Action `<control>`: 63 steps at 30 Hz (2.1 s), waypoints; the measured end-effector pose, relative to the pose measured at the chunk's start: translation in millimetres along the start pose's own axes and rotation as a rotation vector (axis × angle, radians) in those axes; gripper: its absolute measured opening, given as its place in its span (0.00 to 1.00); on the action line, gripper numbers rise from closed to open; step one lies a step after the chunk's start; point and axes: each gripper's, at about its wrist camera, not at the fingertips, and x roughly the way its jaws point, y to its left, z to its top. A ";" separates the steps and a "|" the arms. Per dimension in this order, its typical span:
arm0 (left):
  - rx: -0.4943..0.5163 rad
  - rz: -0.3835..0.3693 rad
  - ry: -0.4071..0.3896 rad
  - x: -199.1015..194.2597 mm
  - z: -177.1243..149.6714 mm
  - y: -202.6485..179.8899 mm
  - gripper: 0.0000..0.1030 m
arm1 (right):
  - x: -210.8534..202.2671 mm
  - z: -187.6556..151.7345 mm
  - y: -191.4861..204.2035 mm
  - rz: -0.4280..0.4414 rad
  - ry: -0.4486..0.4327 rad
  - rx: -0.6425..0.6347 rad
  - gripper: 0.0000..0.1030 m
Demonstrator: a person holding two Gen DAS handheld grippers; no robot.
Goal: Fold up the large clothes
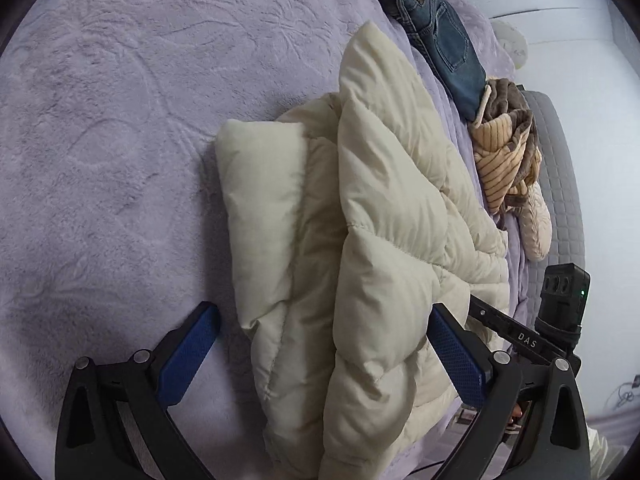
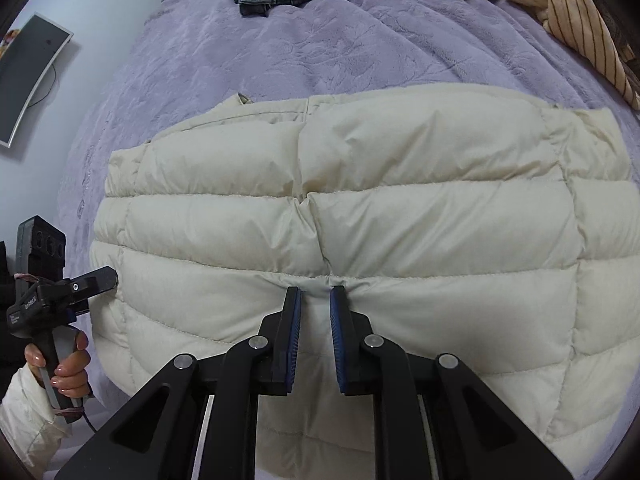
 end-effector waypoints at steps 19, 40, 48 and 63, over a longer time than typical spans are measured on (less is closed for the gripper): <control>0.181 -0.016 0.013 -12.5 -2.0 -75.5 0.26 | -35.0 9.1 -4.0 0.003 -0.132 -0.010 0.15; 0.375 0.211 -0.057 20.6 -43.9 -285.8 0.24 | -16.0 28.5 -88.7 0.329 -0.038 0.176 0.15; 0.404 0.313 -0.047 42.3 -61.7 -309.3 0.24 | -106.4 -34.8 -171.6 0.244 -0.165 0.282 0.53; 0.514 0.388 0.057 115.1 -79.4 -356.3 0.27 | -59.3 -83.0 -243.4 0.329 -0.093 0.506 0.21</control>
